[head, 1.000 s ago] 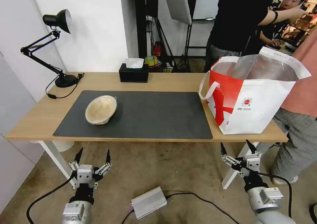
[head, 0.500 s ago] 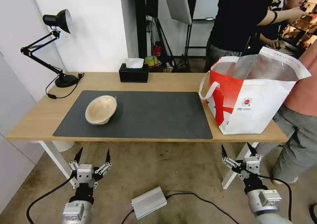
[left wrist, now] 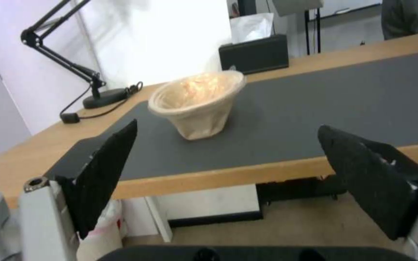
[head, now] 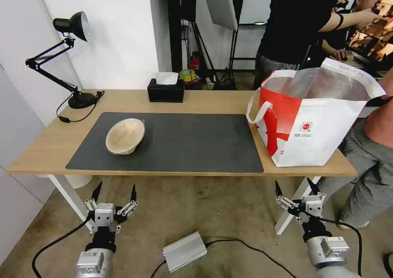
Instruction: Pick up the trash from the table and place it into the takeout bag.
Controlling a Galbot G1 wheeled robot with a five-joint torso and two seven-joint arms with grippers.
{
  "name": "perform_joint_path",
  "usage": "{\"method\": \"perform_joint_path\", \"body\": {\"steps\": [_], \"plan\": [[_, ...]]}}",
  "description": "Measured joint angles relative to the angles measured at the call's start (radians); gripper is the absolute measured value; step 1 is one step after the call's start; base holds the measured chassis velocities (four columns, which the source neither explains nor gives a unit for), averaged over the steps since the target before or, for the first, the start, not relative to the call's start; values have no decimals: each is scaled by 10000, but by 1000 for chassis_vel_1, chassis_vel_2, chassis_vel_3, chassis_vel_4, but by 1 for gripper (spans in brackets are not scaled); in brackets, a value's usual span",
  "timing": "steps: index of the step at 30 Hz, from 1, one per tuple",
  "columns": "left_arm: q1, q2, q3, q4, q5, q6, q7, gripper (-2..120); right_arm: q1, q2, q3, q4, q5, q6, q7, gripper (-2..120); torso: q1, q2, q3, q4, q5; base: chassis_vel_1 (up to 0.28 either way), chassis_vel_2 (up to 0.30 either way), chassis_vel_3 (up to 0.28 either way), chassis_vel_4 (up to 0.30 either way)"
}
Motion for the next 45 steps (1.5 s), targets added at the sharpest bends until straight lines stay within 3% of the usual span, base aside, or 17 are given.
{"method": "perform_joint_path", "body": {"steps": [30,39,42,45], "plan": [[-132,903,-499,-1254,118,-11,381,100,170,-161,-259,69,-17,-43,-2,100,0,0,0,0,0,0,0,0,0],[-482,2148,-1159,-1075,190,-61,901,100,577,-477,-725,83,9,-343,-6,100,0,0,1,3,1,0,0,0,0],[-915,3158,-1235,-721,176,-64,1131,100,645,-540,-874,73,20,-418,-5,100,0,0,0,-1,-1,0,0,0,0],[-1165,3685,-1200,-440,133,-66,1205,100,648,-533,-901,69,11,-426,-5,100,1,-1,1,-1,-2,0,0,0,0]]}}
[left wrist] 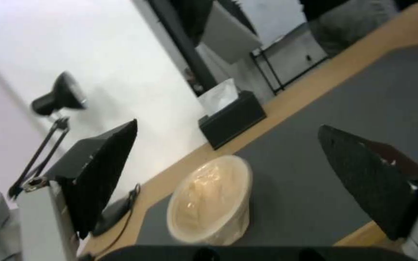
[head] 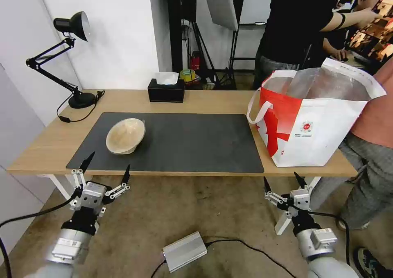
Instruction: Pick up the trash from the table and place it into the takeout bag.
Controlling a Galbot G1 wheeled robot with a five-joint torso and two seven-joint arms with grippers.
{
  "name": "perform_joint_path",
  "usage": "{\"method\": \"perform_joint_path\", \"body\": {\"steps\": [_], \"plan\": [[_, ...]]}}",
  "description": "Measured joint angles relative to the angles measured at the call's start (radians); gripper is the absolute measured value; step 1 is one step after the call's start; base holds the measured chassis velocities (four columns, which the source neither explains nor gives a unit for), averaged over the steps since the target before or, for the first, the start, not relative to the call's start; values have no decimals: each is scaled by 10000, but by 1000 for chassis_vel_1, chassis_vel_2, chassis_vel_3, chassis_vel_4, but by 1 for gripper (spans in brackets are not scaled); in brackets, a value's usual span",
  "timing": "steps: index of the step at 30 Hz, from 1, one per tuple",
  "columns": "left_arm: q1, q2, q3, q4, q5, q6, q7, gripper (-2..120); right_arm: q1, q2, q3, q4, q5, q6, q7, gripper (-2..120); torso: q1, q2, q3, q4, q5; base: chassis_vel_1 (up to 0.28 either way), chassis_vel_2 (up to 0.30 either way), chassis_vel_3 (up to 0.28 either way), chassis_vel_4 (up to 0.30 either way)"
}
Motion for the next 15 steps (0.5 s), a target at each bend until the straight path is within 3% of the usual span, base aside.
{"method": "perform_joint_path", "body": {"steps": [7,15], "plan": [[-653,1291,245,962,-130,-198,77,100,-9,67,-27,-6,-61,-27,0,100,0,0,0,0,1,0,0,0,0],[-994,1963,572,1476,-285,-243,145,100,-40,136,3,-14,-118,-53,3,100,0,0,0,0,1,0,0,0,0]]}}
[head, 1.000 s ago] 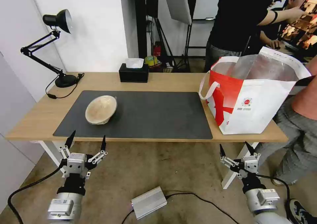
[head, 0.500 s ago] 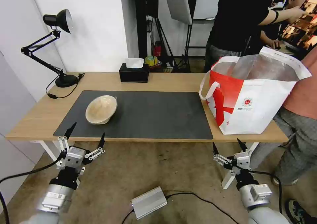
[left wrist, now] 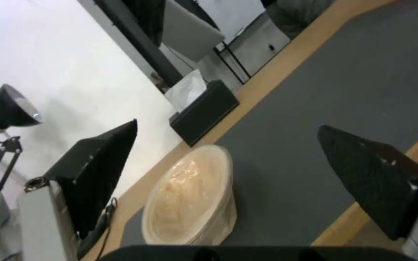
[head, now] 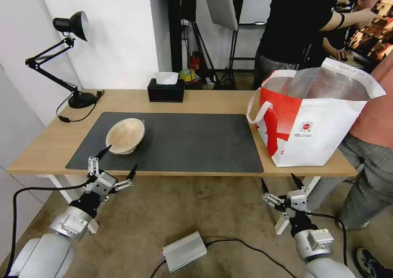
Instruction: Pick up the trash from the table and place it into the takeout bag.
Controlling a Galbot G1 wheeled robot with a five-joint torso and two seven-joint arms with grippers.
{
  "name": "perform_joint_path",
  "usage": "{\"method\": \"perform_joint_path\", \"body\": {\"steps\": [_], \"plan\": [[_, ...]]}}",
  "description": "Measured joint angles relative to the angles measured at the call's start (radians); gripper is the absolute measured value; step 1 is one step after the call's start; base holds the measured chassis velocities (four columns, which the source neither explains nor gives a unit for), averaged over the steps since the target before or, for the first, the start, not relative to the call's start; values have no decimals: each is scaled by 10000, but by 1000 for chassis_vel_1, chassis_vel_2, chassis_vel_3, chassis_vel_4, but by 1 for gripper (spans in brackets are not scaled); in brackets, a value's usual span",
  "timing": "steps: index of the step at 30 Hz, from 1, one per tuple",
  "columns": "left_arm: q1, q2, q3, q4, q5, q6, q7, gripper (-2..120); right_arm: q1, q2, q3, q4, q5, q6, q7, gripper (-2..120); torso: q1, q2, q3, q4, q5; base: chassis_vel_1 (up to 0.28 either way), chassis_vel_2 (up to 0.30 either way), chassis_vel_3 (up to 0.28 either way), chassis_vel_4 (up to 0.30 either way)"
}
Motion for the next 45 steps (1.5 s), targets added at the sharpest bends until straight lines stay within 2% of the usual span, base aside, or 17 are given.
{"method": "perform_joint_path", "body": {"steps": [15,37,45], "plan": [[-11,172,-102,-6,-53,-22,21,100,-209,50,251,-85,-70,-26,280,100,0,1,0,1,0,0,0,0,0],[-426,1008,-163,139,-51,13,21,100,-260,236,317,-203,-52,-23,440,100,0,1,-1,1,0,0,0,0,0],[-686,1478,-73,458,-92,39,32,100,-223,283,300,-205,-55,-23,441,100,0,1,-1,1,0,0,0,0,0]]}}
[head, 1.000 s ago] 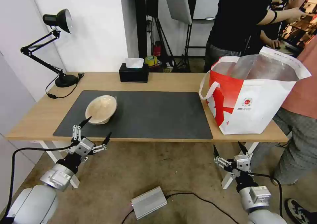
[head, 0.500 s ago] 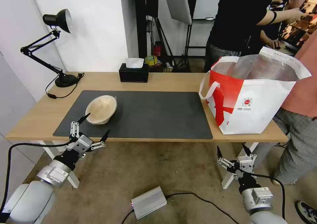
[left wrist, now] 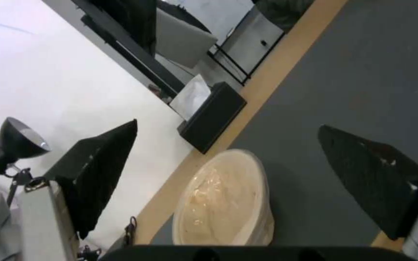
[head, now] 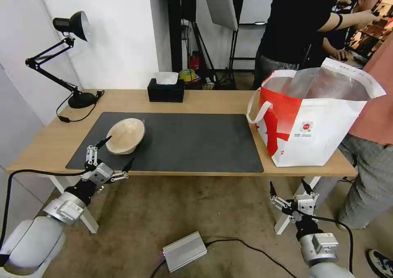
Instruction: Pick up the trash from the table and place it into the takeout bag.
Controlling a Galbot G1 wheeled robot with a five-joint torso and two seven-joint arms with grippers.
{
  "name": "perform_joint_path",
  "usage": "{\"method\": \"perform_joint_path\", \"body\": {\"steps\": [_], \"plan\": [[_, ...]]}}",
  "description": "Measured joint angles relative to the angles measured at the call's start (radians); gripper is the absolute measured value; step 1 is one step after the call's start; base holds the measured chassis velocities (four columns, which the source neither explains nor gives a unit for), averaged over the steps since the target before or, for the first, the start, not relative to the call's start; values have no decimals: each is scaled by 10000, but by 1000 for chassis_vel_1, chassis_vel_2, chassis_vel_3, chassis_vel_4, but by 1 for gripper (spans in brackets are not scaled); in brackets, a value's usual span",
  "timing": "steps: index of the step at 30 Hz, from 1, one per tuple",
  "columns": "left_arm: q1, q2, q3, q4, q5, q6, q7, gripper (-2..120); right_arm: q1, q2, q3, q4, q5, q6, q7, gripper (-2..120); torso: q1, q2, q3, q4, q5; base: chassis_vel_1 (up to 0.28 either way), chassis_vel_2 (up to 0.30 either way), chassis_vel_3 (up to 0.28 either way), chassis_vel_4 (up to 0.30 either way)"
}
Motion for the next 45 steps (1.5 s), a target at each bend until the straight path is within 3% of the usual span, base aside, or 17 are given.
{"method": "perform_joint_path", "body": {"steps": [21,45], "plan": [[-1035,724,600,1103,-56,15,163,100,87,83,-48,-79,-44,-91,-13,100,0,0,0,0,1,0,0,0,0],[-2210,1009,1456,2196,-64,-20,234,100,153,220,-38,-218,-73,-152,-22,100,0,0,-1,0,0,0,0,0,0]]}}
